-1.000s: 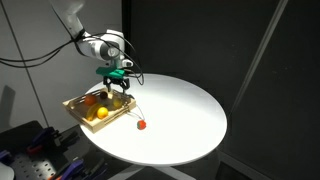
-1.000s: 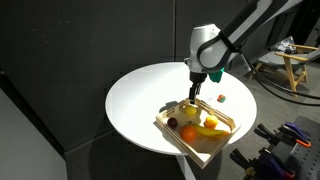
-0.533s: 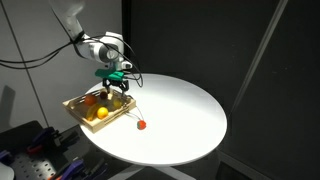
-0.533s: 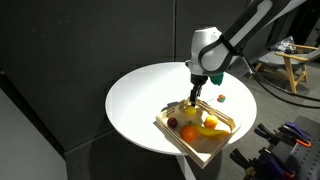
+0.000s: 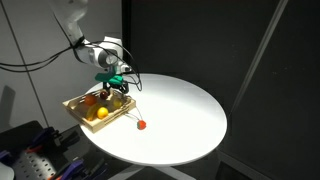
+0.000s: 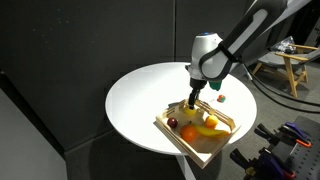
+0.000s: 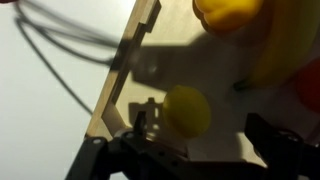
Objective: Pick up the yellow lemon toy from the tray and put it on the table, pick up the red strawberry toy from the table and put it in the tray
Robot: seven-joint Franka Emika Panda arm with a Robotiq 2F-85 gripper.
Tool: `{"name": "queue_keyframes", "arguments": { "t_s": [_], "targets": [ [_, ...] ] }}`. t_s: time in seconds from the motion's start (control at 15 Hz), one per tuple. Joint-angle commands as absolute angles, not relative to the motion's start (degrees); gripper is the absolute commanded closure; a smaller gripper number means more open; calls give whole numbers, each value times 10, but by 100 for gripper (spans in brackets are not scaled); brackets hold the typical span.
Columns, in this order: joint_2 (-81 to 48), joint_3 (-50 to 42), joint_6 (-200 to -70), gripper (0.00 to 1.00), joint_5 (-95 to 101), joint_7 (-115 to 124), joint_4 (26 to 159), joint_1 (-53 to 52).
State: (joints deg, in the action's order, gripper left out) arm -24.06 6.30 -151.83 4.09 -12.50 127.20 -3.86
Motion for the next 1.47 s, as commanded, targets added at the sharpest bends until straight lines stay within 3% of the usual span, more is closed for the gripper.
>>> {"name": "queue_keyframes", "arguments": {
  "t_s": [0.0,1.4],
  "targets": [
    [-249,55,-1543,0,55,-103,1273,-48],
    [-267,62,-1561,0,45,-120,1270,-43]
  ]
}}
